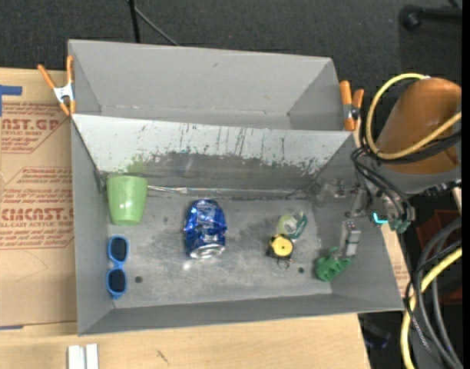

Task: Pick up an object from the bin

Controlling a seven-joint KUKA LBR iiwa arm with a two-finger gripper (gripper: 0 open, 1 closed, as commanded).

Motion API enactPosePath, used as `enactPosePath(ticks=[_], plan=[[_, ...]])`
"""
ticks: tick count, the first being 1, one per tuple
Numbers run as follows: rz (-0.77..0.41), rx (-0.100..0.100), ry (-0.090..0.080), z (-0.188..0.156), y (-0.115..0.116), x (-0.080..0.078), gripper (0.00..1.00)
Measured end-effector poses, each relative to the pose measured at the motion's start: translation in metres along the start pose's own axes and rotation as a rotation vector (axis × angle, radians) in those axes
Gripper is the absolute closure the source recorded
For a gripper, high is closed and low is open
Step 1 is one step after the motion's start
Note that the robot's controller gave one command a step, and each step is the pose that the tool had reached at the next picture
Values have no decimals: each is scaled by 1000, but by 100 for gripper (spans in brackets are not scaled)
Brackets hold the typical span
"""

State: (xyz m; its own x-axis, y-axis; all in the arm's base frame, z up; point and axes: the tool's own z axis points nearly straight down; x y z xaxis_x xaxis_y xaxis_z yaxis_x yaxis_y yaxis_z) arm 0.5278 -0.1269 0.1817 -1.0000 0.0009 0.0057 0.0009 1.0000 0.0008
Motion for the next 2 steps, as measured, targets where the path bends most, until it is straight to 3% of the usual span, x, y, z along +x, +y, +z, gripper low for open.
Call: enactPosePath(ticks=[1, 2], plan=[[-192, -1, 0, 116, -26, 27, 0], [-303, 2, -9, 81, -29, 17, 0]])
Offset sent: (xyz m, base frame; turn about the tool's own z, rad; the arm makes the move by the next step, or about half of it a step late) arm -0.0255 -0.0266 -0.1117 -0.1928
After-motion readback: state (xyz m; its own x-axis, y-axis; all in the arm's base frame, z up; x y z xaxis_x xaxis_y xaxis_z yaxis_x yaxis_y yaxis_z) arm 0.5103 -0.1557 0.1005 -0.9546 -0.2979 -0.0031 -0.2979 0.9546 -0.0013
